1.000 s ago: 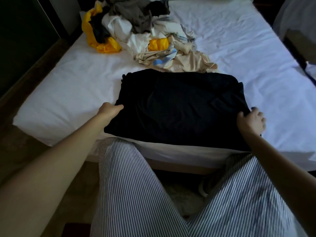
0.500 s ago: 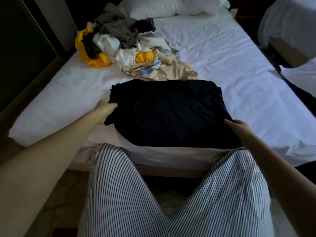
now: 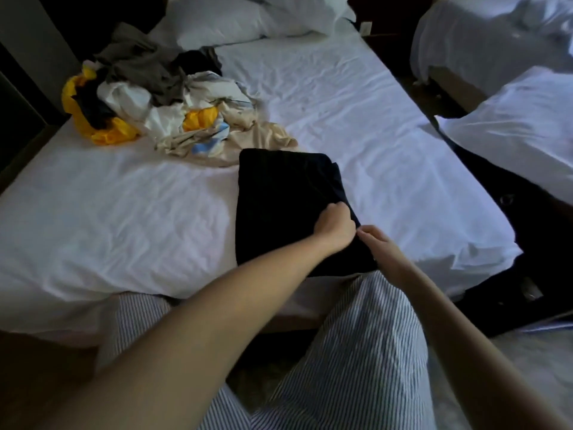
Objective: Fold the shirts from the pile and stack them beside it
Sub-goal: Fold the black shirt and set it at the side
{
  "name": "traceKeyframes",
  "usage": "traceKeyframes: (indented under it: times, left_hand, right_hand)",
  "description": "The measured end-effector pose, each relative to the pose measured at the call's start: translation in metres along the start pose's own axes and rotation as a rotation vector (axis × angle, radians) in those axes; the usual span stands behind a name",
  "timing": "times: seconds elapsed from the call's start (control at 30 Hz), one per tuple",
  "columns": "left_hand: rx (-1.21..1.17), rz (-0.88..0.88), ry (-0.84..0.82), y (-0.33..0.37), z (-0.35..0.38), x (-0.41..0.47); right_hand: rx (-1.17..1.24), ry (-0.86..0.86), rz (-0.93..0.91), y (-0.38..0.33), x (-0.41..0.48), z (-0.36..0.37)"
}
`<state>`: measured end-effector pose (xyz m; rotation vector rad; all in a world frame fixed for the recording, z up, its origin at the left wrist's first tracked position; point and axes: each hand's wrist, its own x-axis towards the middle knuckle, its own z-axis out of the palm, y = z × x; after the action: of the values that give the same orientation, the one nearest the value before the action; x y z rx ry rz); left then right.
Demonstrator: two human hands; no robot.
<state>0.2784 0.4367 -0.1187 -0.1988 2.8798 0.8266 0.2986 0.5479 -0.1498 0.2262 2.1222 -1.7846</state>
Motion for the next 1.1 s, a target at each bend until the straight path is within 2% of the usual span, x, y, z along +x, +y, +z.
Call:
traceKeyframes:
  times: [0.17, 0.23, 0.37, 0.43, 0.5, 0.57, 0.63, 0.8, 0.87, 1.0, 1.1]
  left_hand:
    - [-0.042, 0.03, 0.043, -0.001, 0.02, -0.007]
    - [-0.035, 0.073, 0.004, -0.007, 0.017, -0.006]
    - [-0.142, 0.124, -0.363, -0.018, 0.004, 0.0]
    - [-0.218, 0.092, -0.427, -0.02, -0.011, 0.006]
    - [-0.299, 0.011, -0.309, -0.022, -0.026, 0.023]
    - [-0.344, -0.044, -0.112, -0.023, -0.037, 0.044]
    - [-0.256, -0.065, 0.024, -0.021, -0.045, 0.062]
    - [0.203, -0.088, -0.076, -0.018, -0.049, 0.093]
    - [0.335, -0.164, -0.124, -0.021, -0.045, 0.101]
    - [0.413, -0.274, -0.167, -0.022, -0.04, 0.108]
    - [0.341, -0.272, -0.08, -0.021, -0.043, 0.107]
  right_hand:
    - [0.06, 0.007, 0.054, 0.003, 0.002, -0.003]
    - [0.048, 0.003, 0.065, 0.002, 0.003, -0.002]
    - [0.038, -0.008, 0.055, -0.002, 0.003, 0.005]
    - [-0.076, 0.033, 0.026, -0.003, 0.005, 0.01]
    - [-0.183, 0.059, -0.012, -0.001, 0.008, 0.016]
    - [-0.306, 0.049, -0.024, 0.0, 0.008, 0.022]
    - [-0.439, 0.051, -0.015, -0.002, 0.009, 0.027]
    - [-0.753, 0.096, 0.009, -0.005, 0.008, 0.026]
    - [-0.831, 0.071, 0.011, -0.001, 0.007, 0.022]
    - [-0.707, 0.032, -0.022, 0.013, 0.011, 0.009]
    - [-0.537, 0.02, -0.035, 0.019, 0.011, 0.004]
